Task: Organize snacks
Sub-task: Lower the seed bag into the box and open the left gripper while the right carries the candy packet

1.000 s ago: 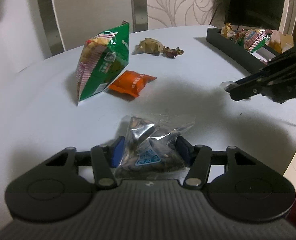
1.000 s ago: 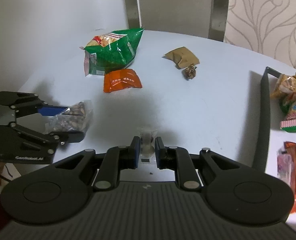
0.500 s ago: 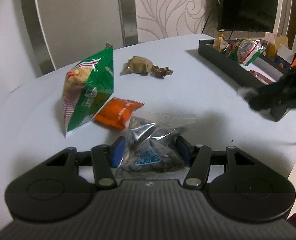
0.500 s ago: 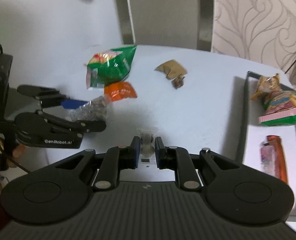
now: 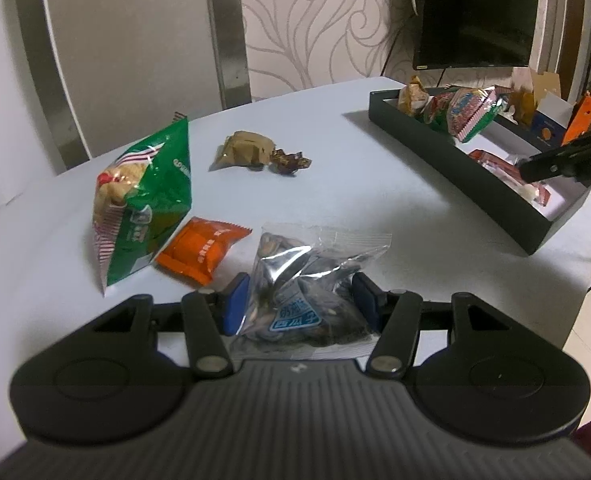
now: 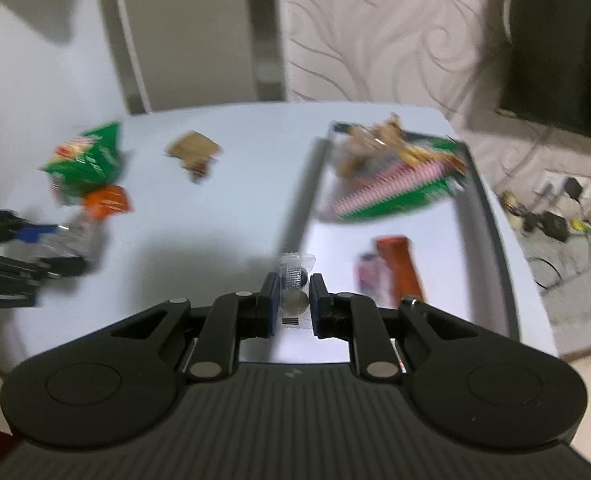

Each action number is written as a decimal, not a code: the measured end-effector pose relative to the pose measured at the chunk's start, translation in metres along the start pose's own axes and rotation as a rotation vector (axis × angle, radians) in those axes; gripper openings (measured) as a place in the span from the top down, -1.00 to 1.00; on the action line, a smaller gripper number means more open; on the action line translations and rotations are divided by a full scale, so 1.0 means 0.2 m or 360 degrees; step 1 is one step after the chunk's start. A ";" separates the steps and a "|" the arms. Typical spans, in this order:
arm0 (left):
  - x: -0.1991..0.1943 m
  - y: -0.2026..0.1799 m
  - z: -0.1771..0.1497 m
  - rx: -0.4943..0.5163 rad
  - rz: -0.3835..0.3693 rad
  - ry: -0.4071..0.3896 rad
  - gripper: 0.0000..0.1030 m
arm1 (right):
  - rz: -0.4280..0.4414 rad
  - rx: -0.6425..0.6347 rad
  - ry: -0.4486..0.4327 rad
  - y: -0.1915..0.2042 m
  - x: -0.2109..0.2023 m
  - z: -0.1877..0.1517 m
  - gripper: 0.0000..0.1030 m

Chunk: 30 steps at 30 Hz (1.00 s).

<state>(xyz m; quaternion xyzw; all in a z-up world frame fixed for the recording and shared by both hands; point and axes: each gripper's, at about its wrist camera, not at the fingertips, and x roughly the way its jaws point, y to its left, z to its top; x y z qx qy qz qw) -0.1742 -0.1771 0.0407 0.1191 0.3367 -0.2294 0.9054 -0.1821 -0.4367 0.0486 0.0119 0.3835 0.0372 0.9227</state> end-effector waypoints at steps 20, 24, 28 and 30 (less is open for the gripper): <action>0.10 -0.35 0.29 0.0211 -0.0307 -0.0136 -0.15 | -0.0206 0.0059 -0.0029 -0.04 -0.13 -0.09 -0.28; 0.16 -0.47 0.38 0.0257 -0.0399 -0.0176 -0.15 | -0.0238 0.0026 -0.0041 -0.04 -0.21 -0.10 -0.35; 0.23 -0.60 0.46 0.0309 -0.0478 -0.0207 -0.15 | -0.0243 0.0006 -0.0035 -0.05 -0.27 -0.13 -0.43; 0.27 -0.66 0.49 0.0329 -0.0502 -0.0217 -0.15 | -0.0233 0.0009 -0.0027 -0.05 -0.30 -0.14 -0.46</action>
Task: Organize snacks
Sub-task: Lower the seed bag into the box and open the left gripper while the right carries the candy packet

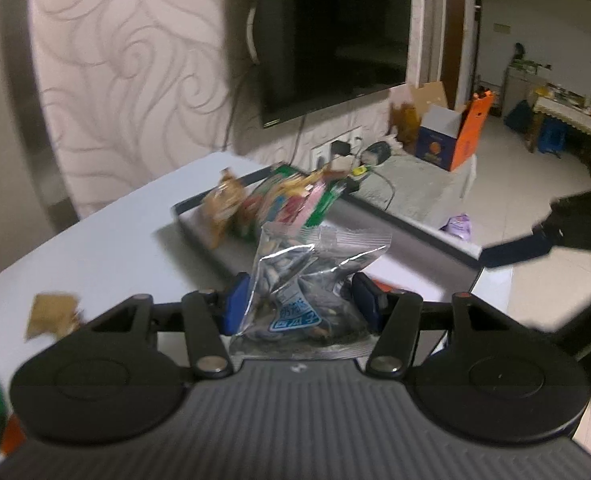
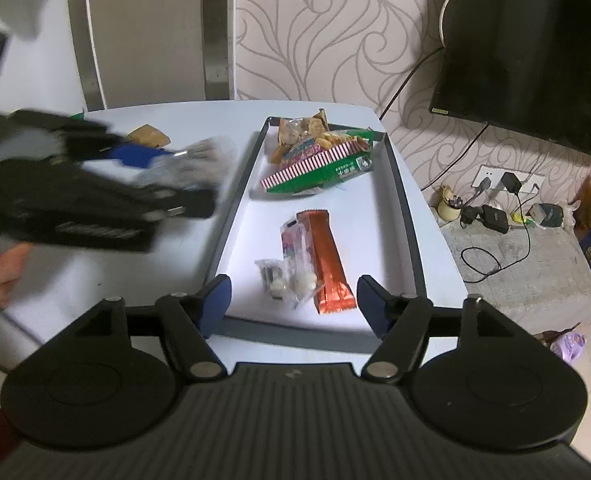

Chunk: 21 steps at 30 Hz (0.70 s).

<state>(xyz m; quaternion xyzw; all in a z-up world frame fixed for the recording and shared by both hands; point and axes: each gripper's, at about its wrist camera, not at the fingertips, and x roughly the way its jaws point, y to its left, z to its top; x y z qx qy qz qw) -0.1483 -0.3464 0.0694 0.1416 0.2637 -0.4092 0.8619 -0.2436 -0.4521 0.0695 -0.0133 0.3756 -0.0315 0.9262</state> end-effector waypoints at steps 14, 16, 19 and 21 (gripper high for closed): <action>0.36 -0.13 0.09 0.0035 -0.0028 0.0078 -0.16 | -0.0075 0.0025 -0.0006 -0.11 -0.07 -0.05 -0.52; 0.39 -0.14 0.09 0.0051 -0.0014 0.0086 -0.17 | -0.0063 0.0014 -0.0005 -0.11 -0.06 -0.05 -0.52; 0.42 -0.15 0.10 0.0081 -0.0001 0.0092 -0.18 | -0.0034 -0.0024 0.0001 -0.08 -0.03 -0.03 -0.52; 0.42 -0.15 0.10 0.0095 0.0003 0.0093 -0.19 | -0.0022 -0.0048 0.0009 -0.06 -0.02 -0.02 -0.52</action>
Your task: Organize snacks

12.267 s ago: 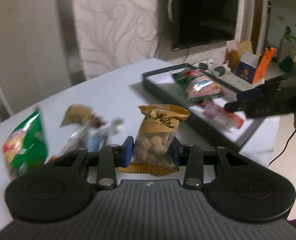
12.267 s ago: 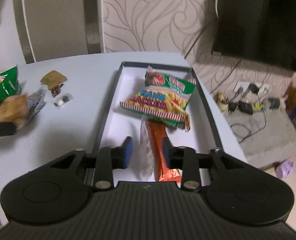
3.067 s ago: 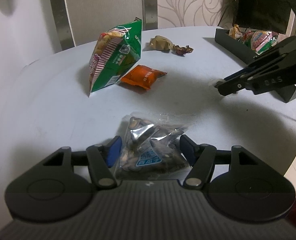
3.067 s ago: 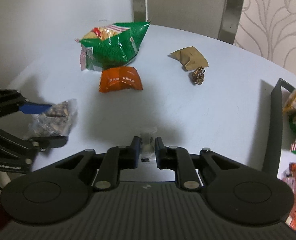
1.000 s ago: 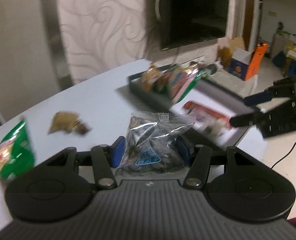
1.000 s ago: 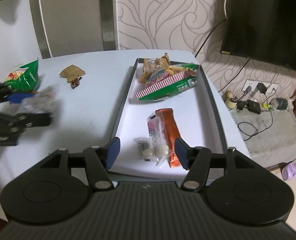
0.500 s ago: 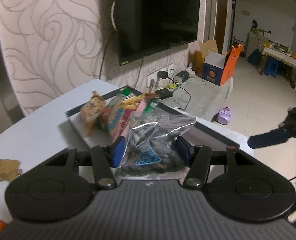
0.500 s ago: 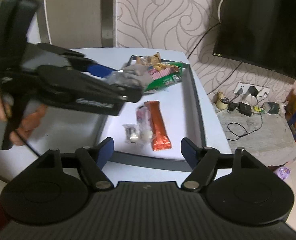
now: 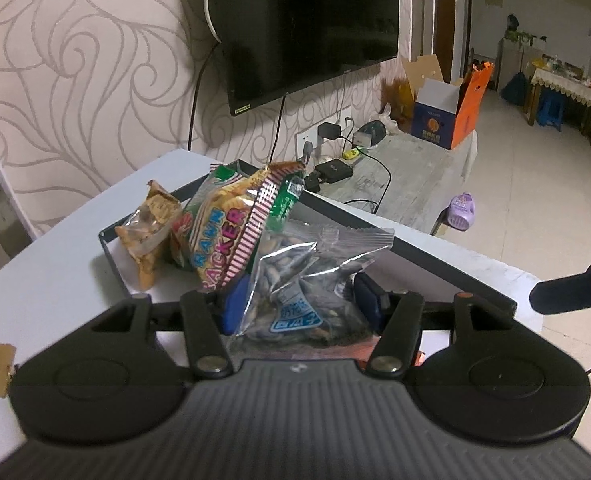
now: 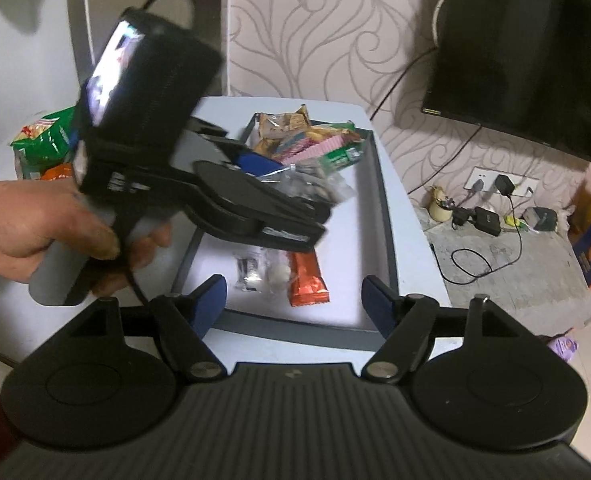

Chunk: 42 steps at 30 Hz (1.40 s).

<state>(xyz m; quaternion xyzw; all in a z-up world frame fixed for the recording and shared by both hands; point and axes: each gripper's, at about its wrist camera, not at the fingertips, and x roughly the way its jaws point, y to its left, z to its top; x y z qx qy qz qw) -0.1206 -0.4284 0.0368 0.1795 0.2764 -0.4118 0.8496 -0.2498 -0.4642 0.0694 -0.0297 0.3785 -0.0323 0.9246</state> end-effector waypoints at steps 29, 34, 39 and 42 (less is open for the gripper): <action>-0.04 0.00 0.00 -0.0018 -0.0030 0.0021 -0.50 | -0.0013 0.0066 0.0027 0.06 -0.02 -0.02 -0.62; -0.11 -0.02 -0.02 0.0000 -0.0085 -0.0006 -0.50 | -0.0008 0.0070 0.0003 0.07 -0.03 -0.01 -0.63; -0.17 -0.04 -0.06 0.0044 -0.0108 -0.0031 -0.50 | -0.0012 0.0081 -0.0012 0.08 -0.06 -0.02 -0.65; -0.24 -0.02 -0.07 0.0010 -0.0057 -0.0088 -0.50 | -0.0013 0.0088 -0.0017 0.08 -0.07 -0.01 -0.66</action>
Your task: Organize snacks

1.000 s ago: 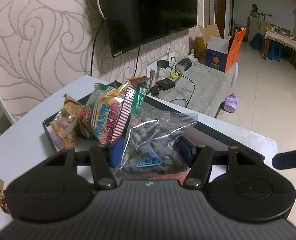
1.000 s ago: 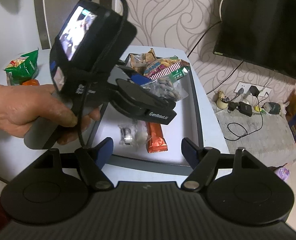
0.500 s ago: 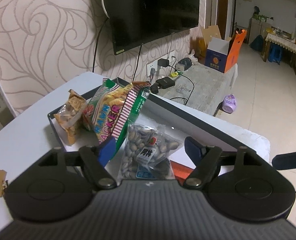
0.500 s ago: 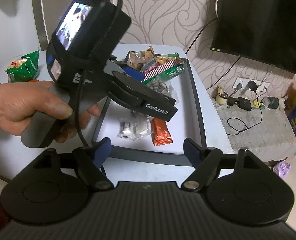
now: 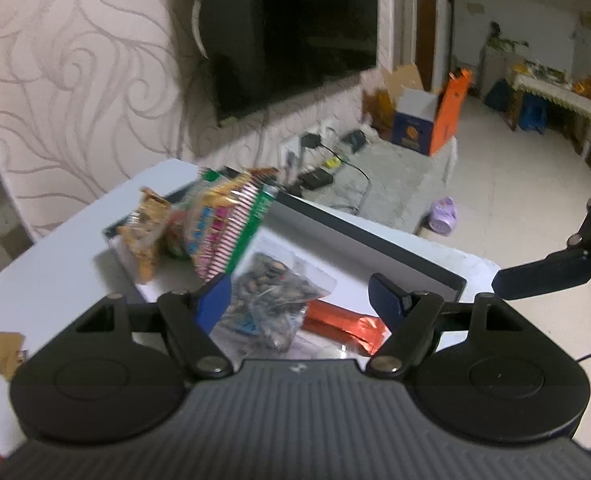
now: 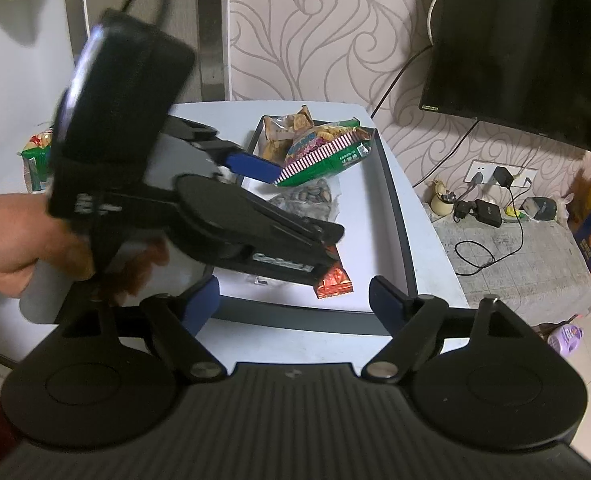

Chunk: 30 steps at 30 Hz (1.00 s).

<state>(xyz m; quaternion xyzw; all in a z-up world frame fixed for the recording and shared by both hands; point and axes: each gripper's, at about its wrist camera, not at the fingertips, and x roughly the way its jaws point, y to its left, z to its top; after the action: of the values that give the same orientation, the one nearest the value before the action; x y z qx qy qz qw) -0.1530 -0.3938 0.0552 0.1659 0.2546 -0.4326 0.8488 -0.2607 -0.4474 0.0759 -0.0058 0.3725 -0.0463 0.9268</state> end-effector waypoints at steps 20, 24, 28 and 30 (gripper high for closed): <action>-0.54 0.61 -0.58 -0.0206 0.0785 0.0070 -0.49 | 0.0146 -0.0100 -0.0051 0.14 0.03 0.12 -0.66; -0.51 0.79 -0.67 -0.0210 0.0881 0.0148 -0.49 | 0.0203 -0.0154 -0.0037 0.21 0.05 0.15 -0.66; -0.48 0.95 -0.73 -0.0252 0.0855 0.0214 -0.54 | 0.0222 -0.0180 -0.0028 0.25 0.07 0.16 -0.66; -0.48 0.98 -0.74 -0.0253 0.0827 0.0192 -0.56 | 0.0217 -0.0181 -0.0022 0.25 0.08 0.16 -0.66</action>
<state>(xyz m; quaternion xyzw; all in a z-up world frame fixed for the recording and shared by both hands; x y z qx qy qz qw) -0.0838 -0.1447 0.0020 0.1838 0.2867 -0.1683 0.9250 -0.2225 -0.3998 0.0864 -0.0333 0.3677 0.0382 0.9285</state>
